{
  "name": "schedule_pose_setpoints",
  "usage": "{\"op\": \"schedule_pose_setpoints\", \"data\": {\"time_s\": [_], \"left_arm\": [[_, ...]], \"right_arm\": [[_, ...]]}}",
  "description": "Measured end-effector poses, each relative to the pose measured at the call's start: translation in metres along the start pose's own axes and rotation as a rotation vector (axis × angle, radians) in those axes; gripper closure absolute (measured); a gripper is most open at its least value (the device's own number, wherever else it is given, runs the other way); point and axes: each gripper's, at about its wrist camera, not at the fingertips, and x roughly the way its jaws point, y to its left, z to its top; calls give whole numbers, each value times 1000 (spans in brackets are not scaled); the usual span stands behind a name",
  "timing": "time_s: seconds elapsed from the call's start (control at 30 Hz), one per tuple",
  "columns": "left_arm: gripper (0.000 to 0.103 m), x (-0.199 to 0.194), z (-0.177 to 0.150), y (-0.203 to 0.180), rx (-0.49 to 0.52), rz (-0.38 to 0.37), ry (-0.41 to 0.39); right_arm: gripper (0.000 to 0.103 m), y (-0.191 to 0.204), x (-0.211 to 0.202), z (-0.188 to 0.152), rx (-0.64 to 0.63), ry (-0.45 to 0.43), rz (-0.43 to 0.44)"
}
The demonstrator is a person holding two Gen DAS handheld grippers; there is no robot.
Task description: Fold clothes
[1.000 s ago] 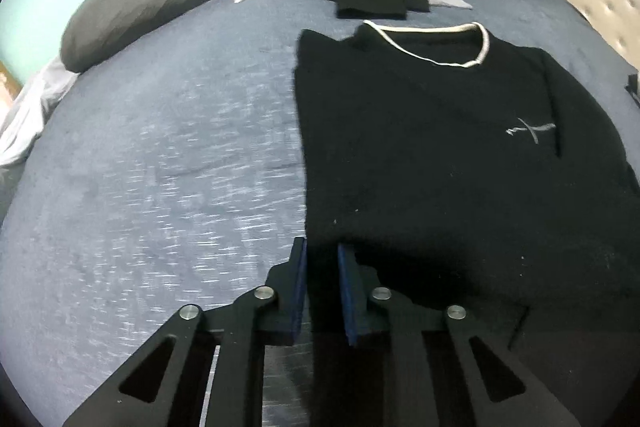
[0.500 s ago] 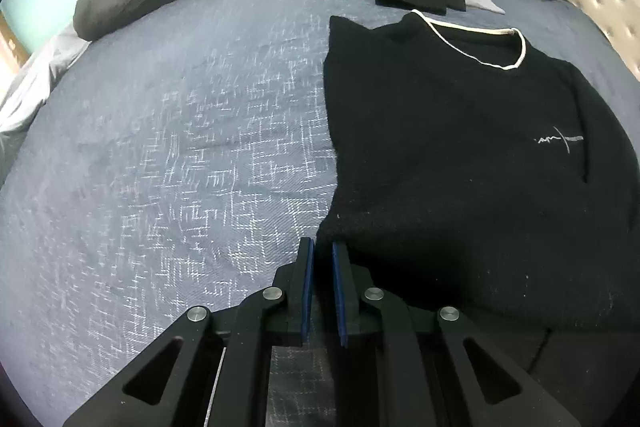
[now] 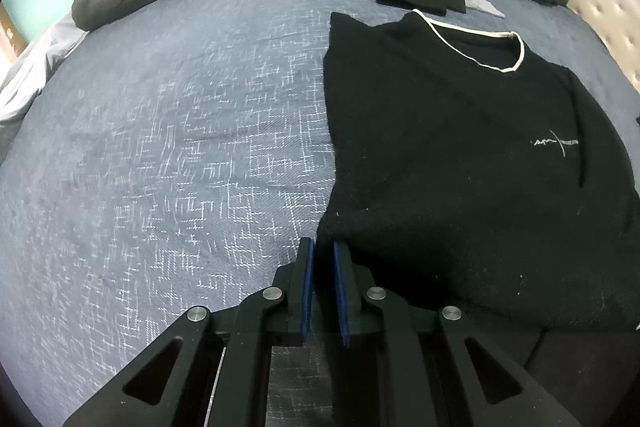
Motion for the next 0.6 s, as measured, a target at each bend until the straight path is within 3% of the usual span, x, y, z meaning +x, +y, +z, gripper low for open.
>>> {"op": "schedule_pose_setpoints", "data": {"time_s": [0.13, 0.2, 0.3, 0.43, 0.6], "left_arm": [[91, 0, 1, 0, -7, -6, 6], [91, 0, 1, 0, -10, -11, 7], [91, 0, 1, 0, -9, -11, 7], [91, -1, 1, 0, -4, -12, 6], [91, -2, 0, -1, 8, -12, 10]], "right_arm": [[62, 9, 12, -8, -61, 26, -63], [80, 11, 14, -10, -82, 30, -76], [96, 9, 14, -12, -71, 38, -53], [98, 11, 2, -9, -6, 37, 44], [99, 9, -5, -11, 23, 55, 62]]}}
